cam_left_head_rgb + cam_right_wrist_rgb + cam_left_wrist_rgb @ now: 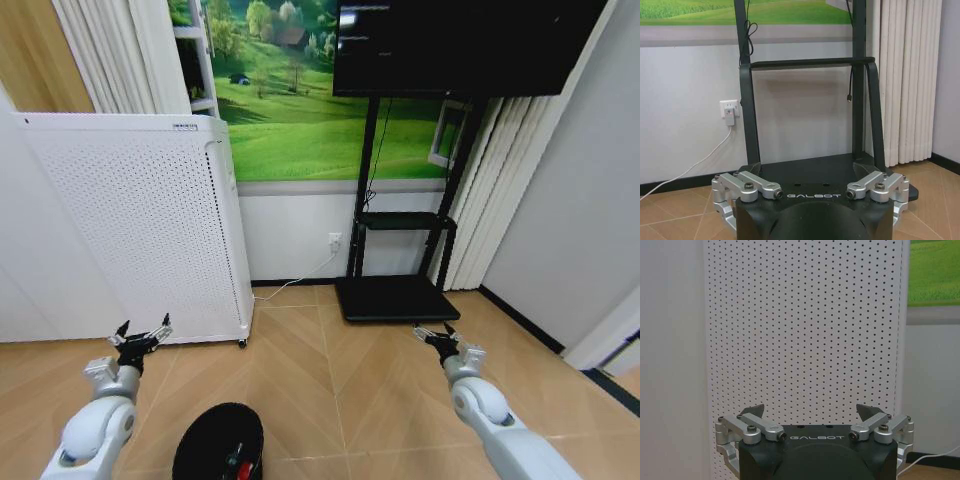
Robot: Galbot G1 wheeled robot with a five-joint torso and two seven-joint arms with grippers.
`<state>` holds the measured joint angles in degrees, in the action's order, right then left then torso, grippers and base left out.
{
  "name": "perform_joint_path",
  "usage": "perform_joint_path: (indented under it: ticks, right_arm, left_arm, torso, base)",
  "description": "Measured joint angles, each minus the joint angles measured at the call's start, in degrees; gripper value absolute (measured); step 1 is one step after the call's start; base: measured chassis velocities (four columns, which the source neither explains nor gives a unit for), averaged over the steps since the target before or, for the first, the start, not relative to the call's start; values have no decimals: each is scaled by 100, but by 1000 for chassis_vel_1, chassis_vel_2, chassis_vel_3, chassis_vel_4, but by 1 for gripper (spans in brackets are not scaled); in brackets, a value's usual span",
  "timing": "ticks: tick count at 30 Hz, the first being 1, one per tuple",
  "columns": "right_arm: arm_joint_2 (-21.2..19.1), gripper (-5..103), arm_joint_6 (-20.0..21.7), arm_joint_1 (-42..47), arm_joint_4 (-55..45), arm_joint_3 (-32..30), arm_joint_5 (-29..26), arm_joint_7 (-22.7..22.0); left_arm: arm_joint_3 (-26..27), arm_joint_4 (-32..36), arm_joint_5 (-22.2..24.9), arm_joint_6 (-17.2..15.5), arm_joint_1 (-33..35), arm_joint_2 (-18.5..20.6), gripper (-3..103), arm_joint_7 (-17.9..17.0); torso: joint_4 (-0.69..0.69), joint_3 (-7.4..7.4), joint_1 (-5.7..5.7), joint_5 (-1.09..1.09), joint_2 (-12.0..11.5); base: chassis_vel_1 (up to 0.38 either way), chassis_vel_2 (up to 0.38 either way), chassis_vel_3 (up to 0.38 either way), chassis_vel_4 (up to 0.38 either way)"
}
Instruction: Pick up the trash bin and place the garbage on the floor into it.
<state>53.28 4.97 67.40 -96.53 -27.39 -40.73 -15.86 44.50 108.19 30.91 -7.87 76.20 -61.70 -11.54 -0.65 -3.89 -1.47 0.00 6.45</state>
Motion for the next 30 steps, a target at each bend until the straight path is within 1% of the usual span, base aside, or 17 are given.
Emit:
perform_joint_path:
  ticks: [27, 30]
  right_arm:
    - [0, 100, 0, 0, 0, 0, 0, 0]
    - [0, 100, 0, 0, 0, 0, 0, 0]
  left_arm:
    - [0, 13, -16, 5, 25, -13, 100, -6]
    - [0, 13, -16, 5, 26, -13, 100, -5]
  torso:
    - [0, 1, 0, 0, 2]
    - [0, -21, -1, 0, 26]
  base:
    - [0, 0, 0, 0]
    - [0, 0, 0, 0]
